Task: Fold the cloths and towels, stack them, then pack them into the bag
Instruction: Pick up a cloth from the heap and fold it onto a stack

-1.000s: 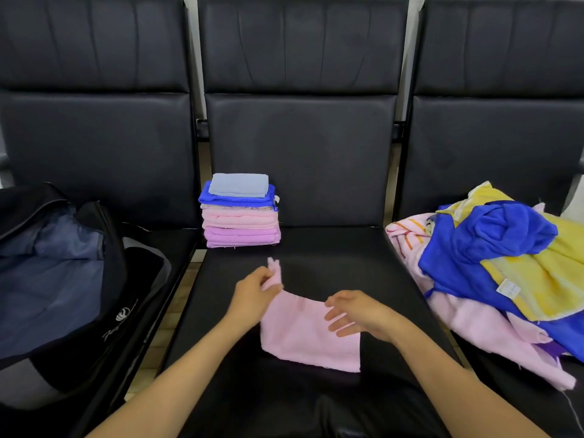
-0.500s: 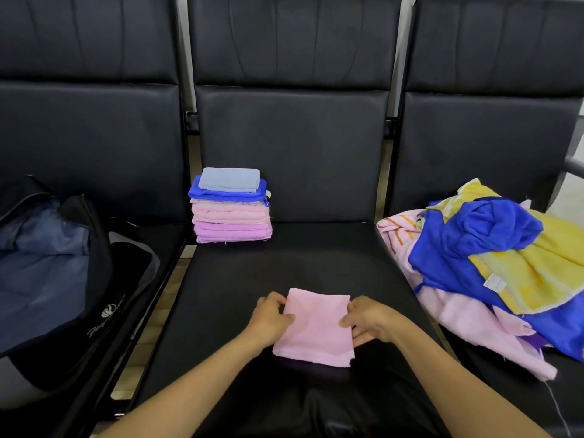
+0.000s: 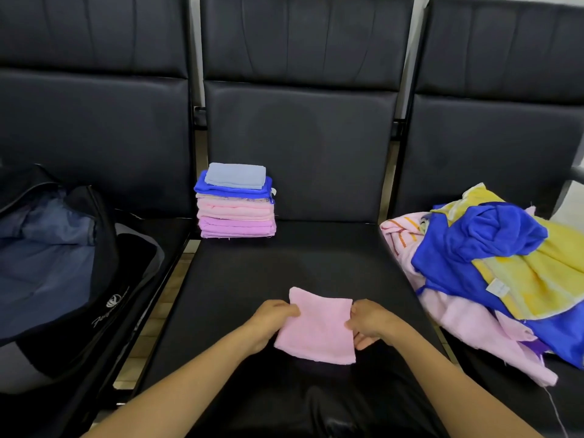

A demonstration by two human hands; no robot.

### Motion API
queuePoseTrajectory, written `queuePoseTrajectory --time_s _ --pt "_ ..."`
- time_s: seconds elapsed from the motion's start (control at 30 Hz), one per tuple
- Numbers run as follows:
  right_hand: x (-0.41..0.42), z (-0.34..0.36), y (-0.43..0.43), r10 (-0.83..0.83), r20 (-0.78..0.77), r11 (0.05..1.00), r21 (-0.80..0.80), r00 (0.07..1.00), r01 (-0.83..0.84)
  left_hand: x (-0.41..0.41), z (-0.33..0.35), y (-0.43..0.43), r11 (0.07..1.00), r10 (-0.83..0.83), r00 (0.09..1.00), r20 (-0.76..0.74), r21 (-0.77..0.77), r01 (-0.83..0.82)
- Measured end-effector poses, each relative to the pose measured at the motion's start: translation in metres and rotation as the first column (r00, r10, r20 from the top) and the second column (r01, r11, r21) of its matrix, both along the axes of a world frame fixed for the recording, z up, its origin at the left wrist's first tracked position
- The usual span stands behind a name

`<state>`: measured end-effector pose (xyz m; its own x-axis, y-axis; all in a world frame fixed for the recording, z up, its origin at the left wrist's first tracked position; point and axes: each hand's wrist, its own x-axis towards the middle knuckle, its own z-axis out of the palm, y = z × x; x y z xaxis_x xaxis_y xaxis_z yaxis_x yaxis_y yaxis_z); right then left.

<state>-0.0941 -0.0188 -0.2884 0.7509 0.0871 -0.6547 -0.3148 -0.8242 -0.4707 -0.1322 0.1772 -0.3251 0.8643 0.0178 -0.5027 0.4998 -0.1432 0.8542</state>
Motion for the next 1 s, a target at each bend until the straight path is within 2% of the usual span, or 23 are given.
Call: queuePoseTrajectory --time_s 0.07,0.2,0.27,0.37,0.4,0.47,0.53,0.67,0.77,0.8,0.87,0.93,1.0 --pt "-0.002 0.001 0.003 -0.034 -0.004 0.999 0.035 0.999 0.034 -0.001 0.010 -0.002 0.964 0.039 0.998 -0.046 -0.262 -0.050" --pt "-0.005 0.002 0.010 -0.181 -0.069 0.944 0.268 0.981 0.193 0.000 0.031 -0.001 0.827 0.162 0.984 -0.071 -0.534 -0.175" --pt "-0.004 0.001 0.012 -0.285 -0.262 0.813 0.443 0.922 0.378 0.000 0.042 0.003 0.752 0.229 0.971 -0.068 -0.621 -0.221" --pt "-0.001 0.005 0.016 -0.263 -0.515 0.544 0.619 0.816 0.567 -0.001 0.054 0.008 0.655 0.292 0.954 -0.068 -0.713 -0.251" --pt "-0.002 0.008 0.019 -0.254 -0.527 0.482 0.658 0.811 0.578 -0.001 0.057 0.010 0.640 0.295 0.953 -0.065 -0.727 -0.248" --pt "-0.001 0.014 0.023 -0.305 -0.436 0.414 0.740 0.847 0.530 0.000 0.060 0.013 0.632 0.289 0.955 -0.063 -0.737 -0.240" --pt "0.000 0.020 0.025 -0.375 -0.297 0.387 0.811 0.878 0.439 0.001 0.064 0.016 0.678 0.299 0.954 -0.036 -0.695 -0.239" --pt "0.001 0.032 0.021 -0.342 -0.076 0.448 0.863 0.937 0.234 0.006 0.062 0.028 0.855 0.338 0.928 0.159 -0.464 -0.232" --pt "0.001 0.036 0.019 -0.335 0.000 0.474 0.864 0.942 0.168 0.007 0.064 0.034 0.977 0.176 0.925 0.336 -0.171 -0.124" --pt "0.001 0.037 0.019 -0.320 0.015 0.479 0.865 0.947 0.147 0.007 0.065 0.035 0.991 0.127 0.924 0.359 -0.076 -0.107" --pt "0.000 0.039 0.019 -0.277 0.066 0.508 0.857 0.959 0.088 0.005 0.069 0.036 0.999 0.034 0.932 0.360 0.021 -0.045" --pt "0.000 0.040 0.020 -0.243 0.140 0.566 0.824 0.960 0.023 0.003 0.071 0.036 0.992 -0.086 0.927 0.366 0.120 0.044" --pt "0.000 0.039 0.021 -0.211 0.229 0.642 0.766 0.950 -0.043 0.000 0.072 0.036 0.956 -0.174 0.914 0.365 0.284 0.069"
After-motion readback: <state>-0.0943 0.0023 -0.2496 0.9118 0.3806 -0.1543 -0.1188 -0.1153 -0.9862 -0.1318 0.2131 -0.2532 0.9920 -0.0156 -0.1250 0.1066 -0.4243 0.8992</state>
